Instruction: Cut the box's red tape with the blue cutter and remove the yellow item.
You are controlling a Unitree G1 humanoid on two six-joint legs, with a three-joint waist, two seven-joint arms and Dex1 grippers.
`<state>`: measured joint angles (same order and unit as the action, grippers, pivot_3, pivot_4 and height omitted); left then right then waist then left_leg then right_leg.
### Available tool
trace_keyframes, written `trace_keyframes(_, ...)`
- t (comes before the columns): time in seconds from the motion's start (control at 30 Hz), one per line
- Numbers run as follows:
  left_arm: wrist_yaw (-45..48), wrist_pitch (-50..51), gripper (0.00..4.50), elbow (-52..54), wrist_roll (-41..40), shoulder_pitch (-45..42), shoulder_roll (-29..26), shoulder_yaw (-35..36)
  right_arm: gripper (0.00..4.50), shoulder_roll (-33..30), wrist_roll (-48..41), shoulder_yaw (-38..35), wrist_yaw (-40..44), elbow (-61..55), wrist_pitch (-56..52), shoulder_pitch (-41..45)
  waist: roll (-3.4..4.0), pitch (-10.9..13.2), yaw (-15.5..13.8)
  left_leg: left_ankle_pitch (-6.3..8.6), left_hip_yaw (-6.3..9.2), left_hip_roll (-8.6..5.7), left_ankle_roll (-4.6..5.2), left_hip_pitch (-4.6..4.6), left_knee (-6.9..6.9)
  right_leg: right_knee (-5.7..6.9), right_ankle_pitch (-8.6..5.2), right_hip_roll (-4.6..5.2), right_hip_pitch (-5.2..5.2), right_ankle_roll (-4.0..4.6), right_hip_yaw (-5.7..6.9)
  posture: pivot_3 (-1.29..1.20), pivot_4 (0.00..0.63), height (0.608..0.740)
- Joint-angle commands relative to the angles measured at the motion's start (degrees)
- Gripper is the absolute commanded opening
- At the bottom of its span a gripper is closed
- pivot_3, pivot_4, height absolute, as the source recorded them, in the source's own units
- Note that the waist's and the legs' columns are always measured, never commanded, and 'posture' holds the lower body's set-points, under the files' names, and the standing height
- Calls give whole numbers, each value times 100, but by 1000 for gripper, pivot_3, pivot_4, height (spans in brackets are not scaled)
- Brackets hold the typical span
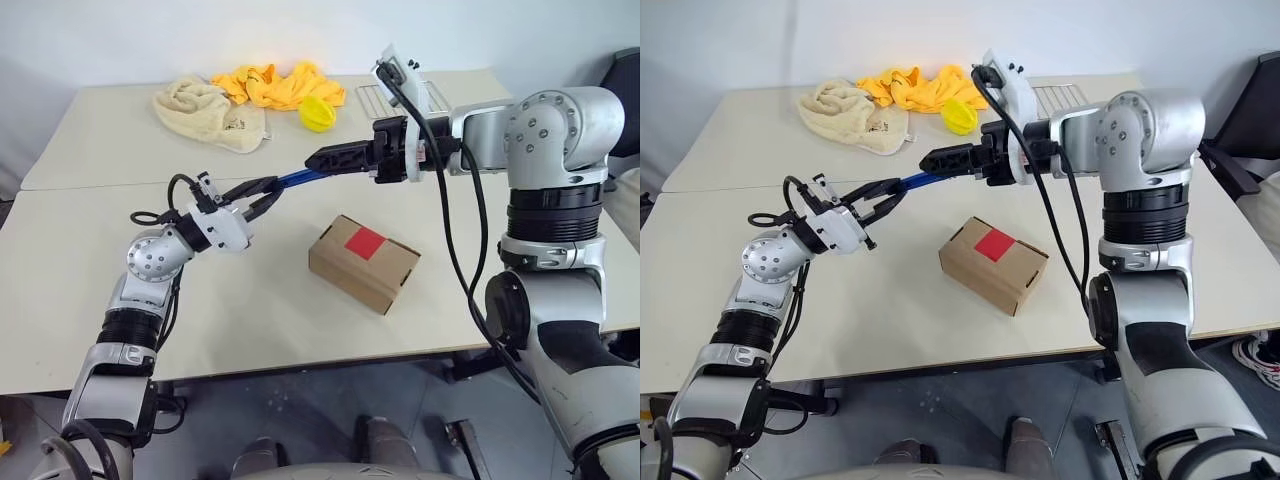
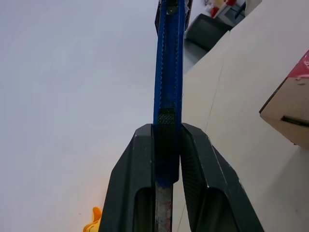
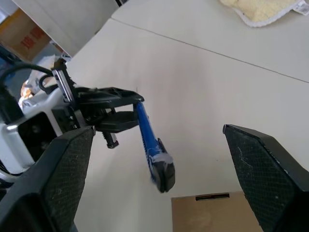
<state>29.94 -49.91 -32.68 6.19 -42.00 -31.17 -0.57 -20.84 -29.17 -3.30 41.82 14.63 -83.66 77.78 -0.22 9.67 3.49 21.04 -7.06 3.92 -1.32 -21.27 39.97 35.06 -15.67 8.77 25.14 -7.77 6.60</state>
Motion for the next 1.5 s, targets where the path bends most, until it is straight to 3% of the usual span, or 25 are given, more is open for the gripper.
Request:
trace_keyframes(0.03,-114,-82,385,134,-57,-73,-52,31,4445,-79,-103,141,130,21,240,48,0,0,4,0,0,0,0,0,0,0,0,0,0,0,0,0,150,740)
trace_keyframes(0.2,-111,-78,385,195,-77,-41,-64,18,4445,-76,-71,329,172,209,375,75,0,0,1,0,0,0,0,0,0,0,0,0,0,0,0,0,150,740)
trace_keyframes(0.27,-106,-63,385,229,-91,-18,-65,19,4069,-64,-55,347,146,292,401,100,0,0,-2,0,0,0,0,-1,1,0,0,0,0,-1,0,0,150,740)
trace_keyframes(0.67,-83,39,385,368,-134,117,-61,13,171,-79,-185,306,101,263,446,139,0,0,-2,0,0,0,0,-1,0,-1,0,0,0,-1,1,0,150,740)
trace_keyframes(0.73,-19,312,385,362,-213,124,-38,9,154,-96,-193,338,107,261,487,138,0,0,-10,0,1,0,0,-1,1,-1,0,0,0,-1,1,0,150,740)
trace_keyframes(0.83,396,1937,1380,573,-888,160,38,126,154,-170,-201,324,79,143,541,114,0,0,-13,0,2,0,0,-2,1,1,0,1,0,-1,1,0,150,740)
trace_keyframes(1.0,288,2856,2856,800,-904,143,-113,327,154,-385,-120,309,6,108,681,95,0,0,-5,0,2,0,0,-1,-2,-2,0,0,0,-1,1,0,150,740)
trace_keyframes(1.17,640,3844,4384,1045,-1514,-2,-277,659,154,-851,-80,227,-53,-116,737,-41,-1,1,-13,0,2,0,0,-1,-3,-2,0,0,1,-1,1,0,150,740)
trace_keyframes(1.43,1529,6146,4500,1940,-2478,-207,-242,505,154,-2052,-157,75,-41,-1266,633,-790,-5,4,-92,0,2,0,-1,-4,-2,-7,1,1,0,-1,1,0,150,740)
trace_keyframes(1.5,1840,6948,4101,2101,-2797,-309,-165,355,154,-2395,-188,52,-6,-1659,607,-1081,-5,4,-130,0,-1,0,-1,-4,-1,-8,1,1,0,-1,0,0,150,740)
